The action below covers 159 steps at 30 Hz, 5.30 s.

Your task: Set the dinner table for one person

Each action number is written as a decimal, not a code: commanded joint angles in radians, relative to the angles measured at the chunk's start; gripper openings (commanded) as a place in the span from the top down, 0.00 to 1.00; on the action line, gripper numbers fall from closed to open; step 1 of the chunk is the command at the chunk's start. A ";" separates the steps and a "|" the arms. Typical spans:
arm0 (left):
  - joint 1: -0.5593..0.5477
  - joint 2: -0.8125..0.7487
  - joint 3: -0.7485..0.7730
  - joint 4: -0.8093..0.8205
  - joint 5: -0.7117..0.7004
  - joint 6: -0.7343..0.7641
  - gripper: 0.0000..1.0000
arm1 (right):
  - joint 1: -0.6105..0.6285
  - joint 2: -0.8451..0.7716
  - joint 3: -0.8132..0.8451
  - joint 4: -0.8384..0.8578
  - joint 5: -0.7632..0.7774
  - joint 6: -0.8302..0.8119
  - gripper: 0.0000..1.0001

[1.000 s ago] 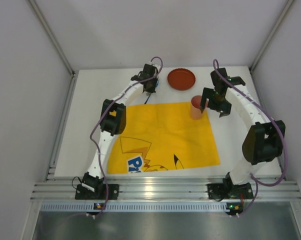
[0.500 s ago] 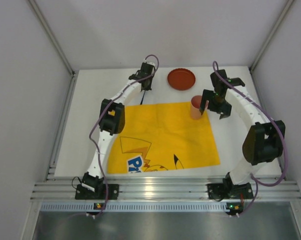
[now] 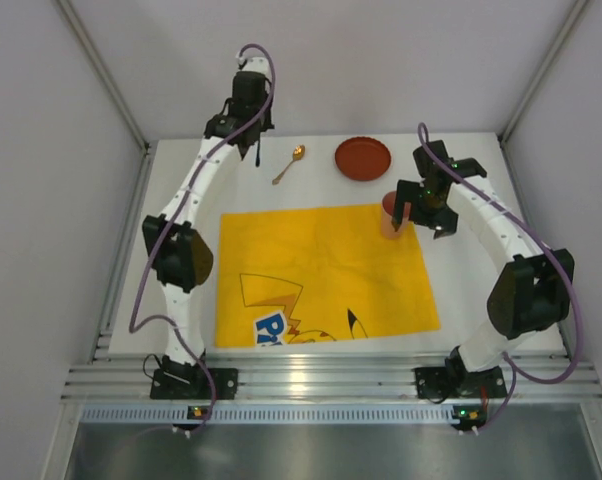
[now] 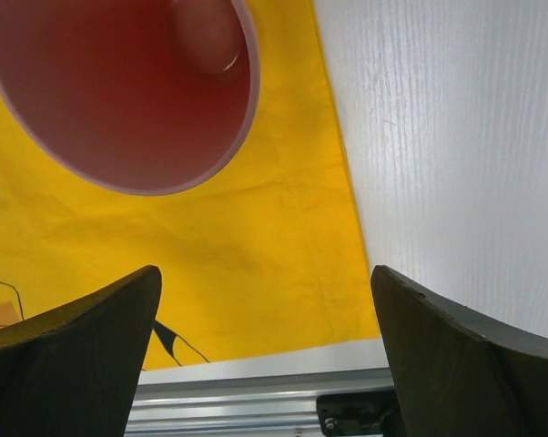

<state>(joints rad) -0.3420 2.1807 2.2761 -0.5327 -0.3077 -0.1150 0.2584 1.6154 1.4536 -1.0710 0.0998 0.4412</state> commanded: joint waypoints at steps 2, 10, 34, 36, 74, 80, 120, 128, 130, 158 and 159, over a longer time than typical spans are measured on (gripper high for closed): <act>-0.012 -0.273 -0.307 -0.075 0.012 -0.075 1.00 | 0.018 -0.042 0.094 0.031 -0.002 -0.004 0.00; -0.055 -0.780 -1.001 -0.154 0.006 -0.294 1.00 | 0.021 0.020 0.304 0.045 -0.040 0.008 0.00; -0.129 -0.912 -1.580 0.143 0.018 -0.464 1.00 | 0.031 -0.454 -0.169 0.072 -0.066 0.017 0.00; -0.129 -0.885 -1.574 0.137 0.019 -0.439 1.00 | 0.033 -0.485 -0.196 0.072 -0.061 0.017 0.00; 0.066 0.548 0.261 0.252 0.487 -0.198 0.20 | -0.019 -0.327 -0.188 -0.018 0.008 0.054 0.00; 0.040 0.514 0.200 0.185 0.493 -0.108 0.25 | -0.028 -0.261 -0.176 0.029 -0.031 0.036 0.00; -0.051 -0.019 -0.080 -0.095 0.083 -0.435 1.00 | -0.082 -0.405 -0.205 0.057 -0.134 -0.044 0.00; -0.391 -0.199 -0.476 -0.036 0.012 -0.711 1.00 | -0.082 -0.537 -0.222 0.029 -0.153 0.007 0.00; -0.490 -0.206 -0.506 -0.044 -0.020 -0.751 1.00 | -0.081 -0.577 -0.226 0.008 -0.153 0.011 0.00; -0.792 0.107 -0.299 -0.036 0.028 -1.030 0.79 | -0.082 -0.956 -0.289 -0.268 -0.104 0.017 0.00; -0.792 0.087 -0.305 -0.044 0.021 -1.020 0.72 | -0.081 -0.956 -0.295 -0.255 -0.104 0.022 0.00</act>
<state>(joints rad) -1.1339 2.3234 1.9110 -0.5282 -0.2916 -1.1728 0.1738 0.6655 1.1790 -1.3270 -0.0162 0.4553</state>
